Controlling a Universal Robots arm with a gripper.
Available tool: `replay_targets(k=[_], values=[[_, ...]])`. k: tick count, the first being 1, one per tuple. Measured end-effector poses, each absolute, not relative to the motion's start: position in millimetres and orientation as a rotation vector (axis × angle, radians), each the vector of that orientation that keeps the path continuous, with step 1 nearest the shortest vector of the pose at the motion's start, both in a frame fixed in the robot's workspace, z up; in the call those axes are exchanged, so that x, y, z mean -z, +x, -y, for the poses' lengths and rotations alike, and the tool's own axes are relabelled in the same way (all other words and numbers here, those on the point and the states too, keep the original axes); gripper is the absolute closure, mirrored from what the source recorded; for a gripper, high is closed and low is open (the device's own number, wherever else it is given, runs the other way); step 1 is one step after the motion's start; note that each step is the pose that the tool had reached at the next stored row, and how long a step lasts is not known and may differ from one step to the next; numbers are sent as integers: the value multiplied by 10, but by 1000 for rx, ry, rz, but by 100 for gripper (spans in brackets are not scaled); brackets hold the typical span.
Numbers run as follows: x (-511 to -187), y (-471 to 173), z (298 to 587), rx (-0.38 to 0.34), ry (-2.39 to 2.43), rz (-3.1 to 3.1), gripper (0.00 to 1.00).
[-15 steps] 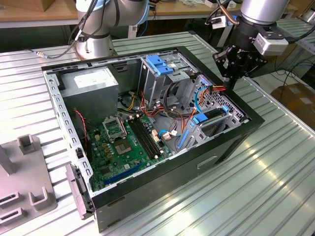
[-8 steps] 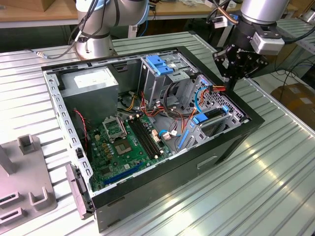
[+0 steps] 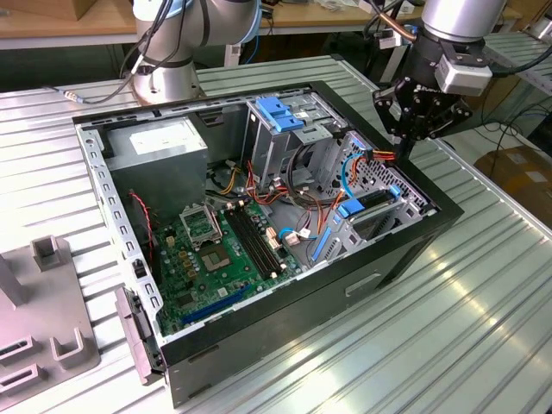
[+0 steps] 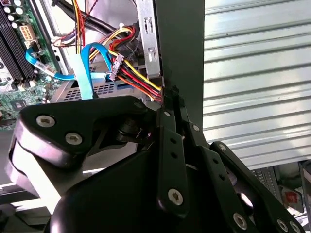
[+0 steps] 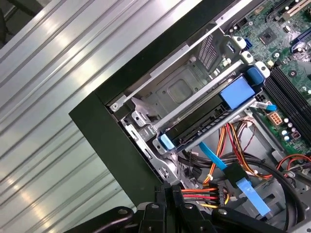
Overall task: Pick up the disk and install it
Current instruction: 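Insert the first disk wire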
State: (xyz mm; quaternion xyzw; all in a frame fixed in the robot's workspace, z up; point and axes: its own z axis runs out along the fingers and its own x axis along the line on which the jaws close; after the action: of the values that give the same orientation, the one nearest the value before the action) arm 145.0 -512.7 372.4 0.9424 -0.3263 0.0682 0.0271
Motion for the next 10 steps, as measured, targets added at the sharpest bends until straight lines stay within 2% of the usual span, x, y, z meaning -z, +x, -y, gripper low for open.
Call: replay_targets(k=[10], values=[[-3723, 1399, 5129, -209, 2865, 1108, 83]])
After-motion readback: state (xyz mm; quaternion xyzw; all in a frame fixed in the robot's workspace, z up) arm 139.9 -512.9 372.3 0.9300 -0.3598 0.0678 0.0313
